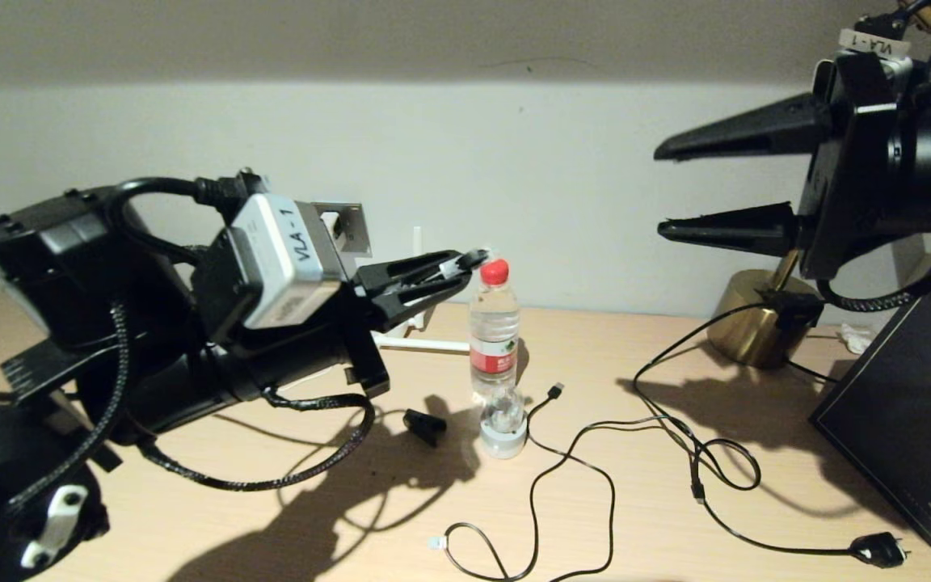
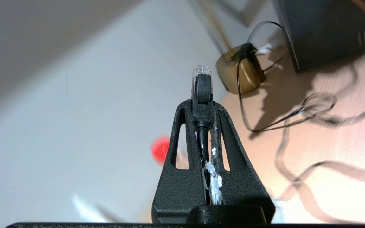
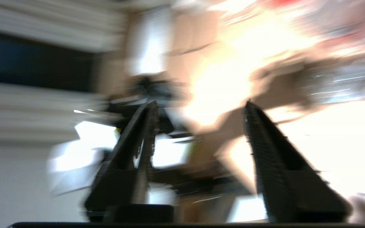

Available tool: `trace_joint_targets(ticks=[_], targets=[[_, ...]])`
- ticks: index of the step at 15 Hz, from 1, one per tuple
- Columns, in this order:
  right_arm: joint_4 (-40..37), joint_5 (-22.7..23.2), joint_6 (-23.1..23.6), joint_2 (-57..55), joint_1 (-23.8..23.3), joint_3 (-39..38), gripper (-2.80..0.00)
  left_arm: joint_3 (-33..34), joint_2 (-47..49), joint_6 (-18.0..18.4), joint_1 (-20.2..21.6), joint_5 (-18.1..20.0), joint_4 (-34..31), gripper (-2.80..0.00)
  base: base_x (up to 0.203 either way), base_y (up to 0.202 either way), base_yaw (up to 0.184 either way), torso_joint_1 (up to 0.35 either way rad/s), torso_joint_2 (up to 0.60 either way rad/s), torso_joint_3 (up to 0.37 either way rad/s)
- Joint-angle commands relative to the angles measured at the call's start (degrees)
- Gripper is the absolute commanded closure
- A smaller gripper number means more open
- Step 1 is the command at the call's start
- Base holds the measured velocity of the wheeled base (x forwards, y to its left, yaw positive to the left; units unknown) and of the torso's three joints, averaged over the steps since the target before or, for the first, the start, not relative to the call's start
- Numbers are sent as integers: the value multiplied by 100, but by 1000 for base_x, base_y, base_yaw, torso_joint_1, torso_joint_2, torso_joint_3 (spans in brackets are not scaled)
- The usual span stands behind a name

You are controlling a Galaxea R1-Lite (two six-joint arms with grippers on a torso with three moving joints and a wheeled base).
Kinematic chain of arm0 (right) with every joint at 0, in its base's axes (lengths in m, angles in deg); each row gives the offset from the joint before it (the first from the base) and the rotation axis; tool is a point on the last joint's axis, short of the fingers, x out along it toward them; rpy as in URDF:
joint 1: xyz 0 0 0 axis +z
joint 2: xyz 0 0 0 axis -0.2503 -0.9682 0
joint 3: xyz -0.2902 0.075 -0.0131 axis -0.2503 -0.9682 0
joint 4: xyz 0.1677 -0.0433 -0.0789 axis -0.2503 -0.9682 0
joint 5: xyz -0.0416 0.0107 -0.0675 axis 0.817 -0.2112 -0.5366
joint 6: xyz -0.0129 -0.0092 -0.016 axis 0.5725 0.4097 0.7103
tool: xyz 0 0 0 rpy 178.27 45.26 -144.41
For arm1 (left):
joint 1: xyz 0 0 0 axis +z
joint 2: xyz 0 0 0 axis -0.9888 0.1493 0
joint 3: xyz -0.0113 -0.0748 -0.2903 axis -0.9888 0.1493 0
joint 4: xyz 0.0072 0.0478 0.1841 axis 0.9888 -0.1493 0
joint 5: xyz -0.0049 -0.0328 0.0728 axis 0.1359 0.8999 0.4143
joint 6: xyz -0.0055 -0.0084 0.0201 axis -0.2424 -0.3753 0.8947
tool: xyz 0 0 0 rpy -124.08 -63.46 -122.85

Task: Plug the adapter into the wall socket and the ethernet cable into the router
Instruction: Align cable and router interface

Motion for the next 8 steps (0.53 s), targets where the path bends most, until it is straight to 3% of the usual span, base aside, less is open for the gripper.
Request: trace_joint_targets(ticks=[1, 2, 3, 5, 7, 8], targets=[[-358, -1926, 1571, 556, 253, -492, 0, 275, -493, -1865, 70, -652, 40, 0, 0, 0, 0, 0, 0, 0], [-437, -2890, 2079, 809, 468, -837, 0, 297, -624, -2637, 76, -951, 22, 0, 0, 0, 0, 0, 0, 0], [-485, -3546, 2541, 1191, 620, -1174, 0, 307, -729, -3244, 82, -1341, -6, 0, 0, 0, 0, 0, 0, 0], [-526, -4254, 3206, 2072, 725, -1743, 0, 452, -798, -3898, 98, -1952, -67, 0, 0, 0, 0, 0, 0, 0], [-557, -4694, 3651, 3045, 749, -2261, 0, 739, -1019, -4342, 99, -2047, -266, 0, 0, 0, 0, 0, 0, 0], [-590, -4836, 3778, 3518, 644, -2507, 0, 828, -1212, -4496, 77, -2050, -698, 0, 0, 0, 0, 0, 0, 0]])
